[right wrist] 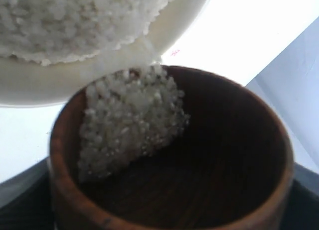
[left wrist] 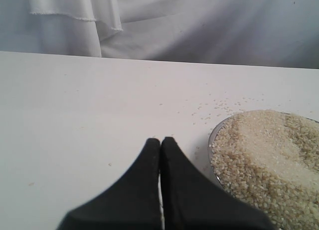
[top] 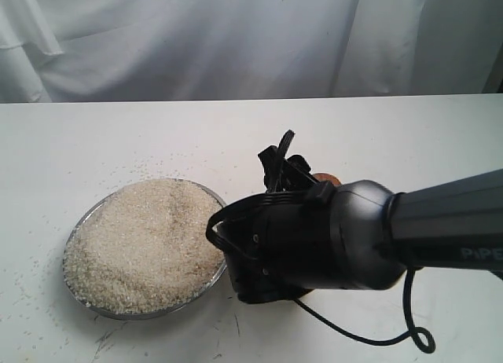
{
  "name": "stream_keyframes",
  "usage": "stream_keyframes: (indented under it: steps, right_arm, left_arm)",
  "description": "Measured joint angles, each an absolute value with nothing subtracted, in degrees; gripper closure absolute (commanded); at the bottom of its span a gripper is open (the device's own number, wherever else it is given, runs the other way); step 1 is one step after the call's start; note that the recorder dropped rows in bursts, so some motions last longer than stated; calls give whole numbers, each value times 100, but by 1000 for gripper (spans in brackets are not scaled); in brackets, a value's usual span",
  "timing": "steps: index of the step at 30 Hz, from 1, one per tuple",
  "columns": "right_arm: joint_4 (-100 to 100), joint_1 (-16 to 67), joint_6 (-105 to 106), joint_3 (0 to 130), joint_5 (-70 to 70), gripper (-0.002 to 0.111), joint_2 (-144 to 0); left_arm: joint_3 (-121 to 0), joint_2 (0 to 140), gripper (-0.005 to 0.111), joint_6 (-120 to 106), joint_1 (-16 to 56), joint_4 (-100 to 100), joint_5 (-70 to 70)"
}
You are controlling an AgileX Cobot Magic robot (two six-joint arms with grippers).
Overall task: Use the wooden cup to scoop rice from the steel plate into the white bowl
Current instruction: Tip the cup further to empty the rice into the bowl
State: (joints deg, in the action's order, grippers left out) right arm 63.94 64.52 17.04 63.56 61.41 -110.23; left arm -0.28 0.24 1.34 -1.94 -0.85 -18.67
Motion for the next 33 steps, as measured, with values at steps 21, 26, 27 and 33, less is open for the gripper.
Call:
stream_keyframes:
  steps: [21,26,27,33]
  right_arm:
    - [6675,6567,1798,6356,6221,108,-11023]
    - [6802,6567,1827,6356,6230,108,-11023]
    - [6830,6578,1856,6356,6243,108,-11023]
    - [6929,6638,1926,6356,6290,108,-11023]
  left_arm:
    - [-28,24,107,134,-194,-85,-1867]
    - [-28,24,107,134,-194,-85,-1867]
    - [-28,24,107,134,-194,-85,-1867]
    - [-28,24,107,134,-194,-85,-1867]
